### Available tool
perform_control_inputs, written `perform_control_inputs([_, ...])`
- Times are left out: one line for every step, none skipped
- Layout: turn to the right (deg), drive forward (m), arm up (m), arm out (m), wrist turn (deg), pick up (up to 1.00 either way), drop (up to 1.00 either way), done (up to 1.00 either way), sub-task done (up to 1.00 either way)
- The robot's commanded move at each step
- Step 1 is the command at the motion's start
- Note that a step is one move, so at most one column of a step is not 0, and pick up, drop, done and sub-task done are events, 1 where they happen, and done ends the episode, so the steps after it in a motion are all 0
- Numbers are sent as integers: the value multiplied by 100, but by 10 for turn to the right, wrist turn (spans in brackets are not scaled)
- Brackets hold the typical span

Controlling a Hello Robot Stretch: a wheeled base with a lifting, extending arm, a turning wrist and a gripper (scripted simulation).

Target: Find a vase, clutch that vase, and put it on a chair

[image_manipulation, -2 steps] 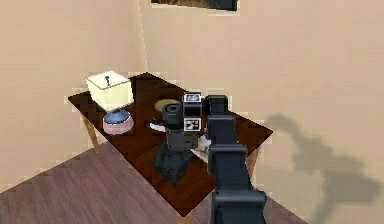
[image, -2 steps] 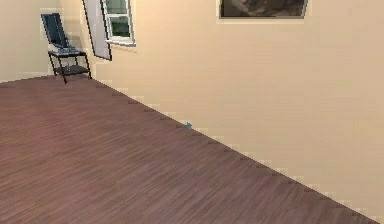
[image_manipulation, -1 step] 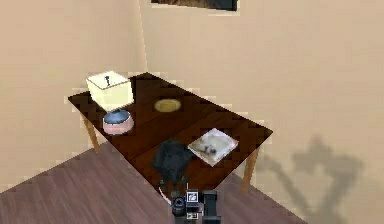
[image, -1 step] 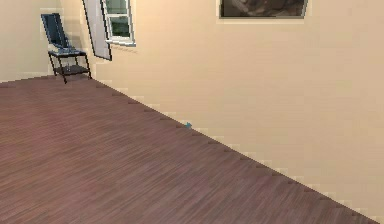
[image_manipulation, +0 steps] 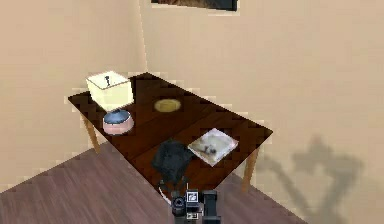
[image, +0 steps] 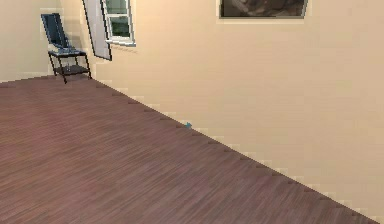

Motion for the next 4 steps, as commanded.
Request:
perform_control_inputs([0,0,10,0,0,0,0,0,0])
perform_control_inputs([0,0,26,0,0,0,0,0,0])
perform_control_inputs([0,0,0,0,-450,0,0,0,0])
perform_control_inputs([0,0,0,0,-450,0,0,0,0])
